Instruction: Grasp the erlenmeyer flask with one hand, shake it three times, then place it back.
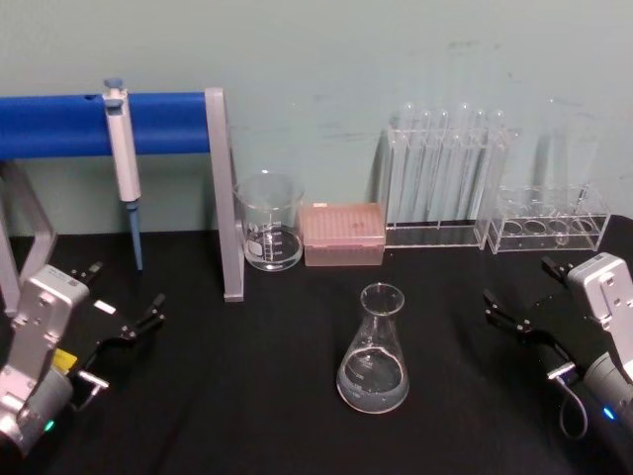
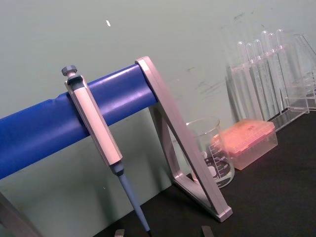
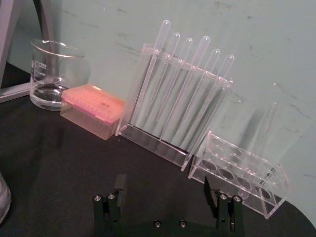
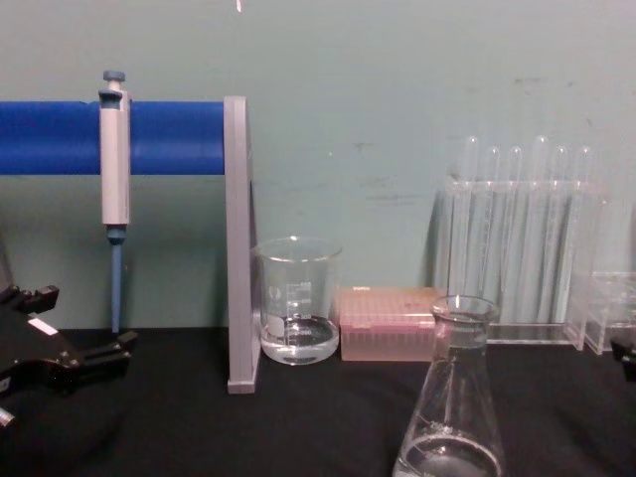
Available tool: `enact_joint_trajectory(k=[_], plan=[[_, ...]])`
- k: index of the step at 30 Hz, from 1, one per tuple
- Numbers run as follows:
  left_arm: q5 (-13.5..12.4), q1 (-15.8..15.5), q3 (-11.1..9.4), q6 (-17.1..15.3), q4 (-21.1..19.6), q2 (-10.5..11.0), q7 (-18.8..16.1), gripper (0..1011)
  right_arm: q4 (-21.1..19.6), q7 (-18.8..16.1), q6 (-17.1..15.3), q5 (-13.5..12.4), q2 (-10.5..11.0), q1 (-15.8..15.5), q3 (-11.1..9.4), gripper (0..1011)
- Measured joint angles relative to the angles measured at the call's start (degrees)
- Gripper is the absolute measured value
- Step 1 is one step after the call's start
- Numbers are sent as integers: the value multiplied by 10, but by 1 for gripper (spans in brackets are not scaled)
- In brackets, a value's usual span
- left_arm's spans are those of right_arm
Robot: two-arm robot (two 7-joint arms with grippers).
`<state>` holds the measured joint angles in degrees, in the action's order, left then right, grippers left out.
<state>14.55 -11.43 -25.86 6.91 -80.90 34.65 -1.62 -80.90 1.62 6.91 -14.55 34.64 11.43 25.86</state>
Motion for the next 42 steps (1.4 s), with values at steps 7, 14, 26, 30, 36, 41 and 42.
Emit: enact_joint_trajectory(k=[7, 14, 26, 30, 36, 41, 42], plan=[[0, 0, 0, 0, 0, 0, 0, 1001, 0, 0, 0, 0, 0, 0, 0, 1000], [0, 0, 0, 0, 0, 0, 0, 1001, 0, 0, 0, 0, 0, 0, 0, 1000], [0, 0, 0, 0, 0, 0, 0, 1001, 0, -13, 0, -3, 0, 0, -2, 1000], [0, 0, 0, 0, 0, 0, 0, 1001, -6, -44, 0, -23, 2, -5, -9, 1000], [0, 0, 0, 0, 0, 0, 0, 1001, -34, -104, -6, -72, 8, -21, -25, 1000], [0, 0, 0, 0, 0, 0, 0, 1001, -63, -166, -24, -118, 16, -32, -32, 1000], [0, 0, 0, 0, 0, 0, 0, 1001, -73, -183, -31, -130, 18, -35, -33, 1000]])
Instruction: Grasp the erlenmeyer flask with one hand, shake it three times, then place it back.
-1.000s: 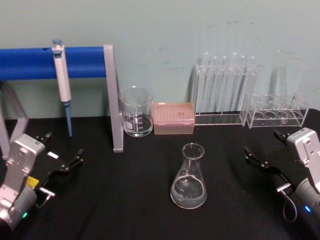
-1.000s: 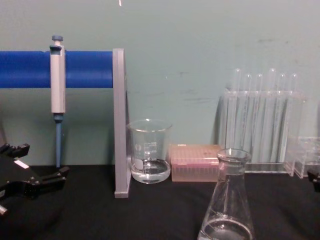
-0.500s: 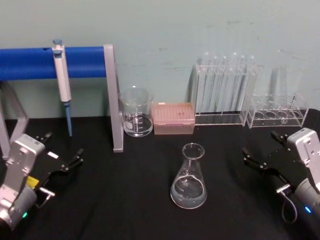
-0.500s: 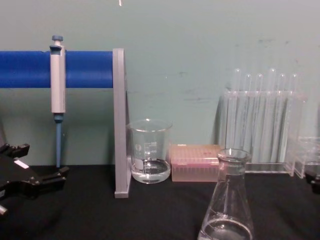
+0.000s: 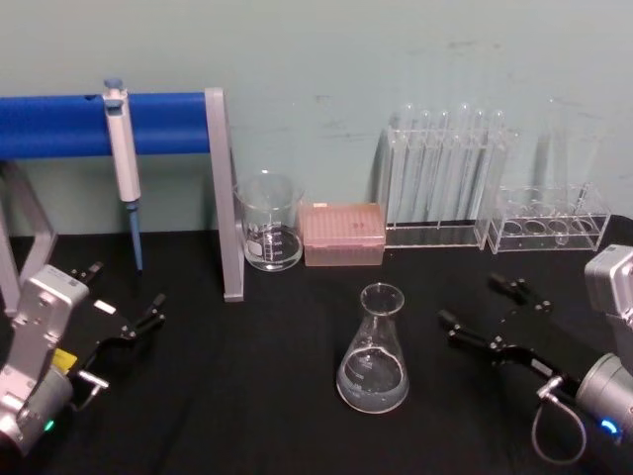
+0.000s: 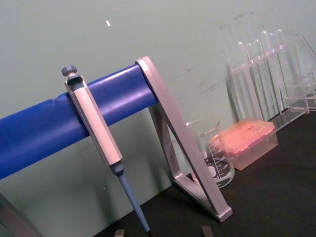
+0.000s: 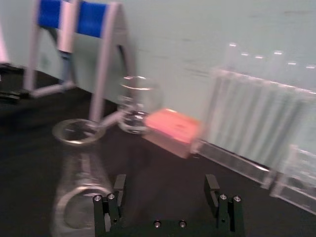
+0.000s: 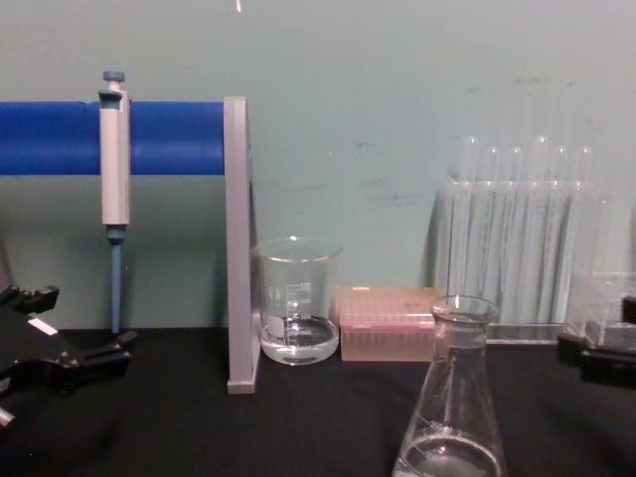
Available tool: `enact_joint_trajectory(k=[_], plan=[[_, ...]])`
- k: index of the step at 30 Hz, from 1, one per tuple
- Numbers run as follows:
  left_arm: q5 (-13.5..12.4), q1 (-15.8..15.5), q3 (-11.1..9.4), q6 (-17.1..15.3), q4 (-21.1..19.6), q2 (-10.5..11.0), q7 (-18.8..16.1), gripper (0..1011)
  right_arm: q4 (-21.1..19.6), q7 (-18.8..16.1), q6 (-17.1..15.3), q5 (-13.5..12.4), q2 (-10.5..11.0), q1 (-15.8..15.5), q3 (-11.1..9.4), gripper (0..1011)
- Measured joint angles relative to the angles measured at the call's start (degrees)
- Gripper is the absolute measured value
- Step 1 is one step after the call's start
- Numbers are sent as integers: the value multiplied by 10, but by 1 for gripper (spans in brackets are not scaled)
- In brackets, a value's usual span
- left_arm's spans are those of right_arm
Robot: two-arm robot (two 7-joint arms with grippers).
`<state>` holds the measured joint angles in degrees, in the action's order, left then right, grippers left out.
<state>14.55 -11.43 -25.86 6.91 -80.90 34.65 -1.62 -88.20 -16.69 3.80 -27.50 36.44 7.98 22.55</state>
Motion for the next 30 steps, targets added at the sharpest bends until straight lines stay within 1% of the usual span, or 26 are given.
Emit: enact_joint_trajectory(k=[3, 4, 6, 7, 10, 15, 19, 21, 24, 27, 28, 30], plan=[[0, 0, 0, 0, 0, 0, 0, 1001, -11, -21, -9, -12, 1, -3, 0, 1000], [0, 0, 0, 0, 0, 0, 0, 1001, -19, -33, -15, -19, 1, -5, 0, 1000], [0, 0, 0, 0, 0, 0, 0, 1001, -24, -44, -21, -25, 0, -6, 1, 1000], [0, 0, 0, 0, 0, 0, 0, 1001, -28, -55, -26, -29, -2, -6, 2, 1000], [0, 0, 0, 0, 0, 0, 0, 1001, -31, -70, -37, -33, -8, -5, 7, 1000], [0, 0, 0, 0, 0, 0, 0, 1001, -27, -85, -53, -36, -21, 2, 13, 1000], [0, 0, 0, 0, 0, 0, 0, 1001, -15, -94, -61, -33, -35, 11, 19, 1000], [0, 0, 0, 0, 0, 0, 0, 1001, -3, -97, -62, -26, -48, 21, 23, 1000], [0, 0, 0, 0, 0, 0, 0, 1001, 6, -100, -62, -19, -58, 29, 25, 1000], [0, 0, 0, 0, 0, 0, 0, 1001, 21, -101, -58, -7, -74, 41, 29, 1000], [0, 0, 0, 0, 0, 0, 0, 1001, 21, -101, -58, -7, -74, 41, 29, 1000], [0, 0, 0, 0, 0, 0, 0, 1001, 32, -102, -56, 1, -83, 50, 31, 1000]])
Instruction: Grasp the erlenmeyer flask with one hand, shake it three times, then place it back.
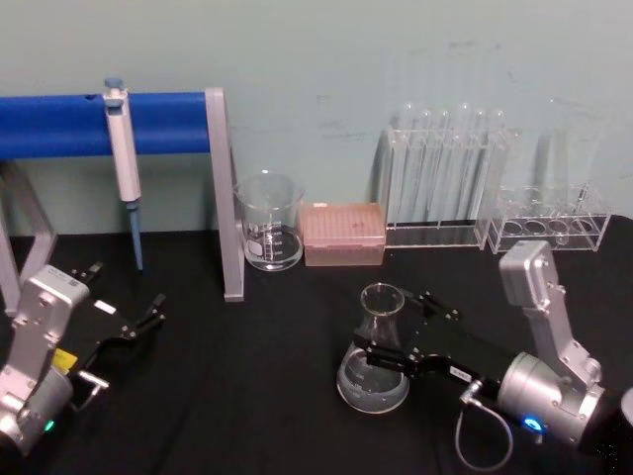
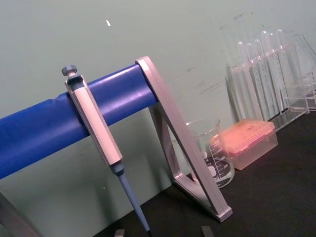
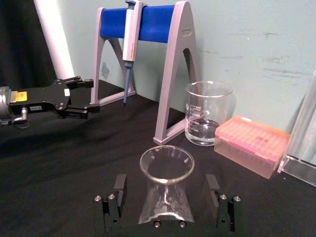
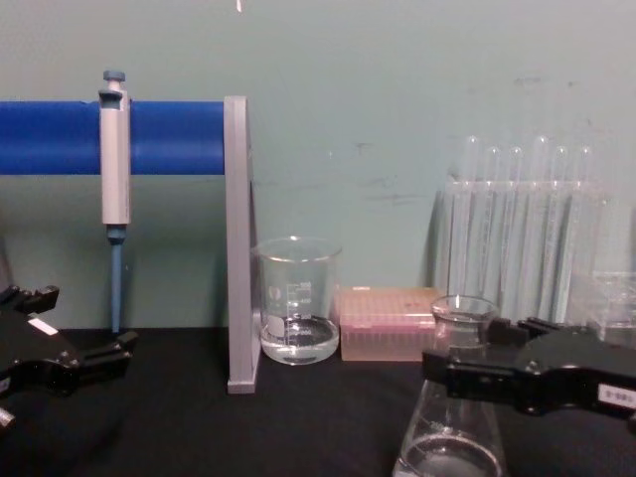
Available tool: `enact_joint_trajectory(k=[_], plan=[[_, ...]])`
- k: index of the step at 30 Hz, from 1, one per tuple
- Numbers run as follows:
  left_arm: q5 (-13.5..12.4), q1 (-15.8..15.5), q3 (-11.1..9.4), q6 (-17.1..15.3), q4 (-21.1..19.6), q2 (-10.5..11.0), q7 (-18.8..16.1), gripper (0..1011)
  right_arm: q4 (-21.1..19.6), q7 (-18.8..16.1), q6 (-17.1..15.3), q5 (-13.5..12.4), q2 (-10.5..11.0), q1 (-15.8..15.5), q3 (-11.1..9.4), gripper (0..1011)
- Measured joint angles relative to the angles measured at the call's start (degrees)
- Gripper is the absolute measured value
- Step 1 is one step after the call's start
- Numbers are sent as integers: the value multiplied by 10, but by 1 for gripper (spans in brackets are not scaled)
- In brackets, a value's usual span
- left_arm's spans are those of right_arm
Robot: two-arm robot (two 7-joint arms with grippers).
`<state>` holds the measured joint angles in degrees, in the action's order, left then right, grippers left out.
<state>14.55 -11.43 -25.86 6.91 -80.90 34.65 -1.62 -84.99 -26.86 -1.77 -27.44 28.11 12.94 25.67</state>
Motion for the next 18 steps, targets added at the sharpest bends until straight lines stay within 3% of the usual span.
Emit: enact_joint_trajectory(k=[11, 18], plan=[[0, 0, 0, 0, 0, 0, 0, 1001, 36, -2, 3, 27, -30, 24, 5, 1000], [0, 0, 0, 0, 0, 0, 0, 1001, 40, -4, 2, 32, -34, 27, 6, 1000]])
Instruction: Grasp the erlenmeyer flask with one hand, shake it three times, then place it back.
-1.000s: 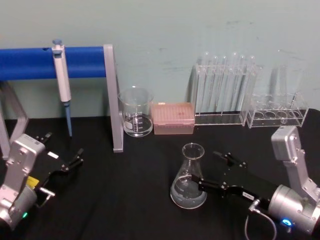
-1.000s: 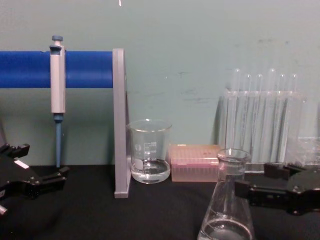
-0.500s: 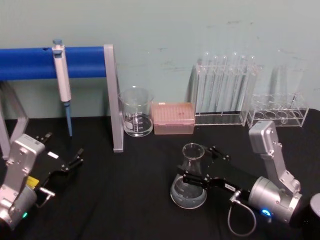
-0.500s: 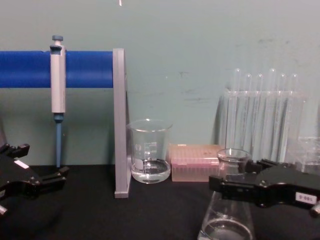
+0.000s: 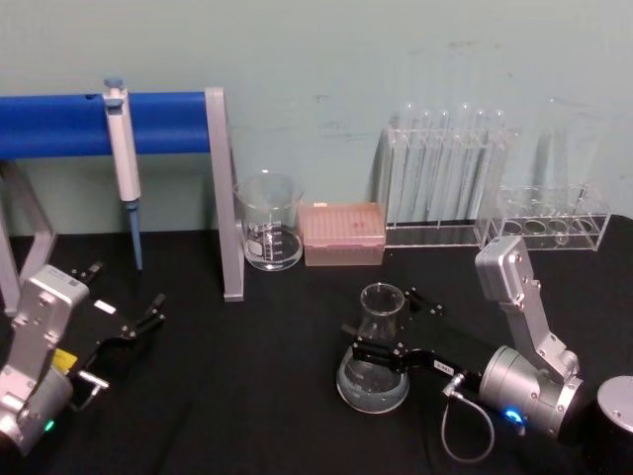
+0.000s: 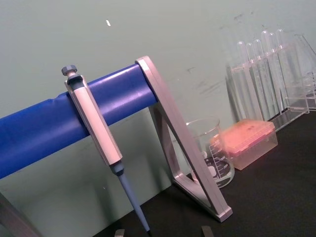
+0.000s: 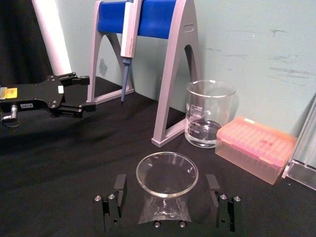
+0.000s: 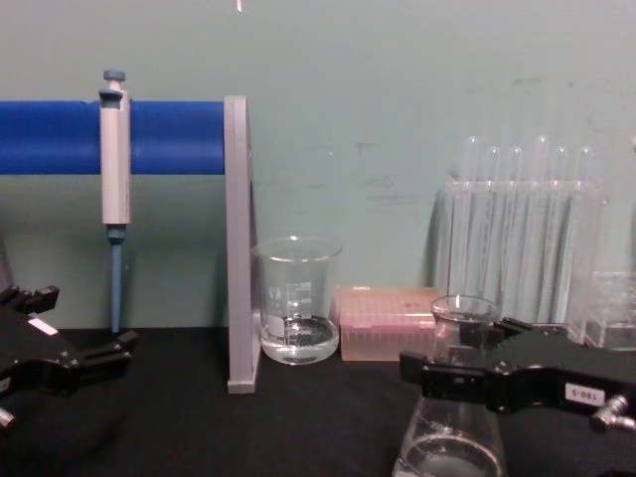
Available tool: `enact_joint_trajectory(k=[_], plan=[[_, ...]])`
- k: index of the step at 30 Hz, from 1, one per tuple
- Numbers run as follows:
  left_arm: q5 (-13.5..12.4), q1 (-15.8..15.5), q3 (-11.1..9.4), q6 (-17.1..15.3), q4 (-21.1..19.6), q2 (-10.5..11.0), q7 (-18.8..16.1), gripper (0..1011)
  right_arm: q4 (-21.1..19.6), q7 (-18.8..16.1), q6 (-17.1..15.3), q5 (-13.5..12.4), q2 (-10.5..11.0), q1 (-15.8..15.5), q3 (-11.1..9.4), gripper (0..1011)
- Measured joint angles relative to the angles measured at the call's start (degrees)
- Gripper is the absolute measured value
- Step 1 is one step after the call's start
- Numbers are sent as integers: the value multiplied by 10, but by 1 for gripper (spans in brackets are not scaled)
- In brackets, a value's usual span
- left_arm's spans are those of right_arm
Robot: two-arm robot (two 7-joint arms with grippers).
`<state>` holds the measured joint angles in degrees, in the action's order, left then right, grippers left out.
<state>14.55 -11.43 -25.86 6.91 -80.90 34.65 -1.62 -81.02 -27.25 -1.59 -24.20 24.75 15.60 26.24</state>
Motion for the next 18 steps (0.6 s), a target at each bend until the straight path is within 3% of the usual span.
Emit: enact_joint_trajectory(k=[8, 18], plan=[[0, 0, 0, 0, 0, 0, 0, 1001, -1, 1, 0, -1, 1, -1, 0, 1000], [0, 0, 0, 0, 0, 0, 0, 1001, -1, 1, 0, -2, 1, -1, -1, 776]])
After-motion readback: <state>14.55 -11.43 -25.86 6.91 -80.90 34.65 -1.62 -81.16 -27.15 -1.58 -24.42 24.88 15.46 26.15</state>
